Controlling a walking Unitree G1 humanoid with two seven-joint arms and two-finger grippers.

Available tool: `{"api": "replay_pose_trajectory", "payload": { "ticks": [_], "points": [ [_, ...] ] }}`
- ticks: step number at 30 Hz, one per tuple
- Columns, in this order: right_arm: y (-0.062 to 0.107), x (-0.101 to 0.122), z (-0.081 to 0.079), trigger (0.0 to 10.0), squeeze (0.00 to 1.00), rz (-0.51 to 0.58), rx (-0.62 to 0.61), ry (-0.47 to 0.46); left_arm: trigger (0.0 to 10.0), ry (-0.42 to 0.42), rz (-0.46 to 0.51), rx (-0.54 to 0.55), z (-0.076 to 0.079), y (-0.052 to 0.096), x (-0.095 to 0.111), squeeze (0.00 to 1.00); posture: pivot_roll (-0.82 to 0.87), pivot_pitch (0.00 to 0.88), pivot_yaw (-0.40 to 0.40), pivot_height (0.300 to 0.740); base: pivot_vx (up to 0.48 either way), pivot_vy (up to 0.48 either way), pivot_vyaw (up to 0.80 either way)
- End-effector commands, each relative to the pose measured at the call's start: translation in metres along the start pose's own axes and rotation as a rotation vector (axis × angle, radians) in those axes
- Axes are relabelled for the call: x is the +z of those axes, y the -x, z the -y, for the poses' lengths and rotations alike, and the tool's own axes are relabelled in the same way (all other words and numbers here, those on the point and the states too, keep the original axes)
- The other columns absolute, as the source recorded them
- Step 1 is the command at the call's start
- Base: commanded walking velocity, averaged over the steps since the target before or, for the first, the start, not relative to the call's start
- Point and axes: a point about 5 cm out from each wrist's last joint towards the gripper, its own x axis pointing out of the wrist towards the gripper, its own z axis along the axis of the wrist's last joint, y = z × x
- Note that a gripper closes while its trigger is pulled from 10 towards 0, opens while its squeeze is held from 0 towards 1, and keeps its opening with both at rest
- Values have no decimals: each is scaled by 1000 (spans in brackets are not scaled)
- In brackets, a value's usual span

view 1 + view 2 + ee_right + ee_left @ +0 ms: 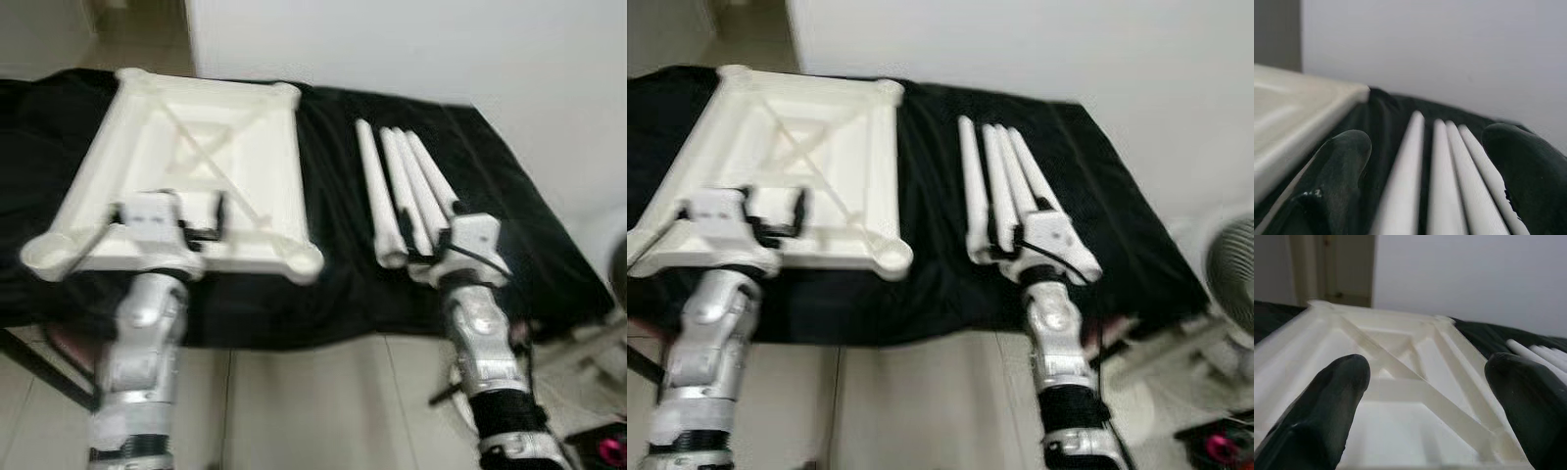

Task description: Building children table

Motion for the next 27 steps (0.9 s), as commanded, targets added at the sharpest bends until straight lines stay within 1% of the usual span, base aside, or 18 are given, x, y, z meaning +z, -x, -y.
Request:
{"api": "replay_pose_trajectory", "payload": {
  "ticks": [1,6,11,15,19,21,23,26,27],
  "points": [
    [1,-3,-7,10000,0,-7,22,-7,10000,-5,-16,17,-4,2,-3,0,50,0,-72,740,259,0,0],
    [1,-3,-8,10000,0,-7,25,-6,10000,-11,-17,23,-5,3,-3,0,53,0,-71,740,247,0,0],
    [1,-4,-9,10000,0,-9,27,-7,10000,3,5,12,-2,4,-1,0,53,0,-70,740,0,0,0],
    [1,-5,-9,10000,0,-11,23,-6,10000,2,-8,-2,0,3,-1,0,50,0,-68,740,0,0,0],
    [-1,-5,-6,10000,0,-25,-13,-28,10000,-3,-15,-51,3,0,2,0,38,4,-60,740,0,0,0],
    [-3,-5,-5,10000,0,-35,-28,-32,10000,16,-26,-87,7,-2,2,0,33,11,-57,740,0,0,0],
    [-4,-6,-5,10000,0,-39,-31,-33,10000,21,-30,-98,8,-2,2,0,33,11,-57,740,0,0,0],
    [-7,-10,-1,10000,0,-96,-79,-65,10000,42,-89,-211,23,-6,1,0,15,28,-53,740,0,0,0],
    [-7,-10,-1,10000,0,-96,-79,-65,10000,42,-89,-211,23,-6,1,0,15,28,-53,740,0,0,0]
  ]
}}
